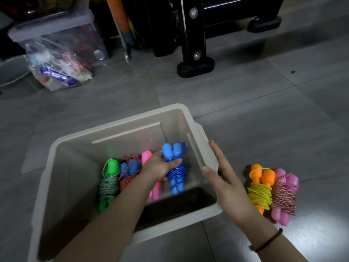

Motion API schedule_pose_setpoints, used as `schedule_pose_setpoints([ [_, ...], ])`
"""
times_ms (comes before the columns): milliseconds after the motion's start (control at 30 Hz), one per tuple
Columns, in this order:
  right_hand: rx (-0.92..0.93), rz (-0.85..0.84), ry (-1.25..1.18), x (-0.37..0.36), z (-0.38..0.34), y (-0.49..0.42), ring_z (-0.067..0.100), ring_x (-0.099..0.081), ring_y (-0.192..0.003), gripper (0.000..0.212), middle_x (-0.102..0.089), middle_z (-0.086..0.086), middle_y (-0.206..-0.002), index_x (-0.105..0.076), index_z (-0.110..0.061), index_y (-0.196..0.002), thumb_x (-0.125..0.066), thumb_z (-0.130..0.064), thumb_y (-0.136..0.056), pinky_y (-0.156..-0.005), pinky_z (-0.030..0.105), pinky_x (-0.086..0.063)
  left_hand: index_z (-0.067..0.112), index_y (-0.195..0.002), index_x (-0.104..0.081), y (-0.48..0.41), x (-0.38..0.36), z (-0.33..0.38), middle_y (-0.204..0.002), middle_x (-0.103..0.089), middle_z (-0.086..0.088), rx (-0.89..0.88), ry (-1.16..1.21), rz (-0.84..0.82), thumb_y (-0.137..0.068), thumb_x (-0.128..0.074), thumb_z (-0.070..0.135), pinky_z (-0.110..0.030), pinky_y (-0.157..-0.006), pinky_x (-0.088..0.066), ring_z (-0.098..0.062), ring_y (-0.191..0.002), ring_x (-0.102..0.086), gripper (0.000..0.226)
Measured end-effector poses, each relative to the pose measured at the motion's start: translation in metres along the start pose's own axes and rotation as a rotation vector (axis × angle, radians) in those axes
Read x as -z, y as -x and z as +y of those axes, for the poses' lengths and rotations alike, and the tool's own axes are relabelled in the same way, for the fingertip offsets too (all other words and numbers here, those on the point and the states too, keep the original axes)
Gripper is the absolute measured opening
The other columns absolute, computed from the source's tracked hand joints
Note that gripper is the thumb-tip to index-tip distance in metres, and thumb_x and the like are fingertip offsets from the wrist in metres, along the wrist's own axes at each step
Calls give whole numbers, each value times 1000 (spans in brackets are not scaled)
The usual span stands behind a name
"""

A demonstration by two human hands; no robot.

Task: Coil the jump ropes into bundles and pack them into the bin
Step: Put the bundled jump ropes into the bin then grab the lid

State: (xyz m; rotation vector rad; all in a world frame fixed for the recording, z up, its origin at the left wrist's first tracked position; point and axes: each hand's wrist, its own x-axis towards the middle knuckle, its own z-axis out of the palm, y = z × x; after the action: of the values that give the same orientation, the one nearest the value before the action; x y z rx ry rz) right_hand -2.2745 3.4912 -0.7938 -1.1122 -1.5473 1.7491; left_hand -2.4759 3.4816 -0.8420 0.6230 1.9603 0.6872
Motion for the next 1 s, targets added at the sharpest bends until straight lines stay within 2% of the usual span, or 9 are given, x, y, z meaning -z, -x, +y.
schedule_pose_setpoints([
  [67, -11, 13, -19, 0, 0, 0, -32, -40, -105, 60, -42, -56, -110, -31, -51, -138, -55, -22, -92, -84, -3, -39, 18, -101, -62, -11, -9, -9, -98, -69, -4, -19, -297, 90, -53, -76, 60, -35, -76, -55, -25, -85, -66, 65],
  [133, -16, 16, -8, 1, -2, 0, -33, -40, -101, 60, -39, -54, -112, -30, -51, -139, -55, -22, -92, -80, -5, -39, 15, -110, -58, -12, -13, -12, -110, -63, -6, -67, -540, 229, -62, -78, 52, -33, -87, -48, -26, -101, -60, 64],
  [300, -31, 3, -5, 3, -5, 1, -37, -40, -91, 61, -34, -47, -115, -27, -52, -140, -54, -25, -92, -68, -5, -40, 15, -124, -45, -6, -10, -6, -120, -55, -10, -177, -716, 287, -79, -72, 36, -36, -89, -44, -29, -114, -52, 56],
  [400, -42, 3, -19, 3, -5, 3, -36, -43, -86, 59, -36, -42, -114, -27, -51, -139, -52, -23, -93, -64, -3, -41, 28, -137, -34, -2, -5, -7, -128, -48, -9, -233, -740, 210, -84, -65, 41, -38, -92, -44, -29, -118, -49, 63],
  [500, -28, 8, -8, 2, -7, 3, -37, -42, -88, 59, -35, -43, -113, -26, -52, -137, -52, -22, -94, -71, 1, -47, 47, -142, -21, -2, -5, -7, -131, -35, -11, -257, -829, 60, -74, -61, 65, -38, -102, -40, -32, -123, -41, 81],
  [633, -34, 4, -16, 2, -6, 3, -37, -42, -87, 59, -34, -42, -114, -26, -52, -138, -52, -22, -94, -64, -3, -41, 43, -145, -13, 1, -15, -9, -145, -12, -10, -286, -1192, -32, -64, -73, 61, -45, -105, -33, -39, -130, -27, 103],
  [700, -24, 11, 21, 2, -3, 2, -36, -40, -93, 60, -34, -45, -117, -26, -55, -138, -53, -26, -93, -69, -3, -40, 36, -146, -16, -1, -18, -8, -149, -7, -8, -321, -1233, 4, -66, -75, 55, -44, -102, -36, -40, -127, -31, 101],
  [900, -6, 26, 72, 2, 3, 1, -37, -33, -103, 61, -31, -49, -123, -26, -55, -139, -54, -27, -92, -79, -7, -35, 14, -135, -37, 0, -32, 2, -138, -30, -12, -323, -1155, 160, -83, -66, 34, -38, -87, -45, -35, -116, -48, 63],
  [1000, -8, 14, 69, 2, 4, 0, -34, -37, -103, 61, -34, -47, -121, -26, -55, -138, -54, -26, -93, -77, -5, -38, 12, -139, -34, -6, -29, 4, -139, -27, -14, -267, -1081, 62, -79, -72, 27, -38, -86, -46, -34, -111, -54, 72],
])
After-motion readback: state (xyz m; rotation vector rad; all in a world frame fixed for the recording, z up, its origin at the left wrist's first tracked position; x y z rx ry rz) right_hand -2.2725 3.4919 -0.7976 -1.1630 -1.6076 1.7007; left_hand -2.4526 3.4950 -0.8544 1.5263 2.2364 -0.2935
